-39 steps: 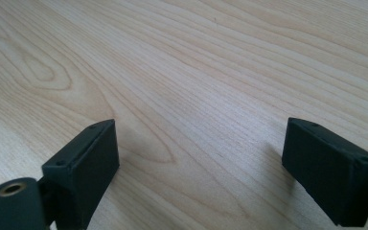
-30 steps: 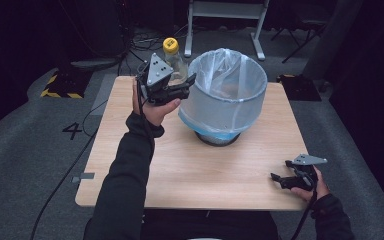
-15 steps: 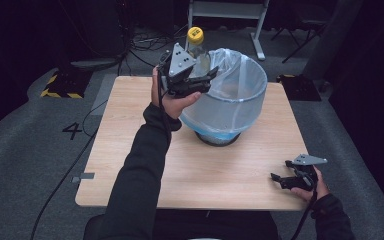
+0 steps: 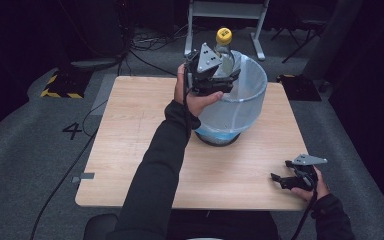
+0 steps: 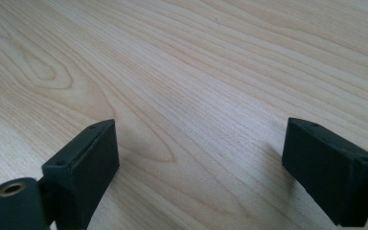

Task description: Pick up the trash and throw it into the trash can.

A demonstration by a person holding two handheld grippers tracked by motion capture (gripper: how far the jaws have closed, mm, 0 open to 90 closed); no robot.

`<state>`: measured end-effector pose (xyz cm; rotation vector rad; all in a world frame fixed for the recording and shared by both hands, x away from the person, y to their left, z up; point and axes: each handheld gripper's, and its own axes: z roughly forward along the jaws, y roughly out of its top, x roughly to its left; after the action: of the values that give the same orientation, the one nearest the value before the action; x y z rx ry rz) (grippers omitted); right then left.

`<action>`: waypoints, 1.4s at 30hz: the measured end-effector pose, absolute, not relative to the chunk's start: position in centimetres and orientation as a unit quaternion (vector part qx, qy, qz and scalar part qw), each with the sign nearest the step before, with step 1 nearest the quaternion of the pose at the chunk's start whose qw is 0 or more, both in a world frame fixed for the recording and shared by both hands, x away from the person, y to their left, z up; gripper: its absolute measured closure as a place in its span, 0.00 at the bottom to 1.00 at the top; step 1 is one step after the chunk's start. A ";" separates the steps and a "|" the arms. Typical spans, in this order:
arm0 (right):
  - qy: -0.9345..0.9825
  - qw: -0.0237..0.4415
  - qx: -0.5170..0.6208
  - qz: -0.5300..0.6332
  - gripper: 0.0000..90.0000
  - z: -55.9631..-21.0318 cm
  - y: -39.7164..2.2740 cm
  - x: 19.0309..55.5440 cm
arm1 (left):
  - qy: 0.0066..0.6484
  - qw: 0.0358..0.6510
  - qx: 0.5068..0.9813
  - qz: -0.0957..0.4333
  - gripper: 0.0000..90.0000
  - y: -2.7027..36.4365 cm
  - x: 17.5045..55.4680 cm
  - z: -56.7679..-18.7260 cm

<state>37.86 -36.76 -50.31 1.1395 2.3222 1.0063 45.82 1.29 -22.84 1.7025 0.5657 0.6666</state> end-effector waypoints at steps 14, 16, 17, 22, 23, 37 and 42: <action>0.823 0.183 0.403 0.356 0.14 -50.3 -36.8 37.9 | 0.267 0.546 0.746 0.272 0.31 -0.1 47.6 -24.3; 0.819 0.181 0.409 0.360 0.14 -50.3 -36.6 37.8 | 0.276 0.535 0.749 0.276 0.31 -0.2 47.8 -24.3; 0.819 0.181 0.409 0.360 0.14 -50.3 -36.7 37.8 | 0.273 0.530 0.754 0.275 0.31 -0.2 47.8 -24.3; 0.819 0.181 0.409 0.360 0.14 -50.3 -36.7 37.8 | 0.290 0.511 0.758 0.285 0.31 -0.5 48.0 -24.4; 0.819 0.181 0.409 0.360 0.14 -50.3 -36.7 37.8 | 0.294 0.508 0.757 0.286 0.31 -0.5 48.1 -24.5; 0.823 0.180 0.401 0.359 0.15 -50.3 -36.8 37.8 | 0.312 0.536 0.721 0.308 0.21 2.1 46.6 -21.1; 0.825 0.181 0.399 0.357 0.15 -50.3 -36.8 37.8 | 0.297 0.542 0.723 0.309 0.20 3.9 45.1 -20.4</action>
<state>37.84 -36.82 -50.30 1.1282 2.3294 1.0096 45.09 3.93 -20.37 1.7166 0.7045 0.7334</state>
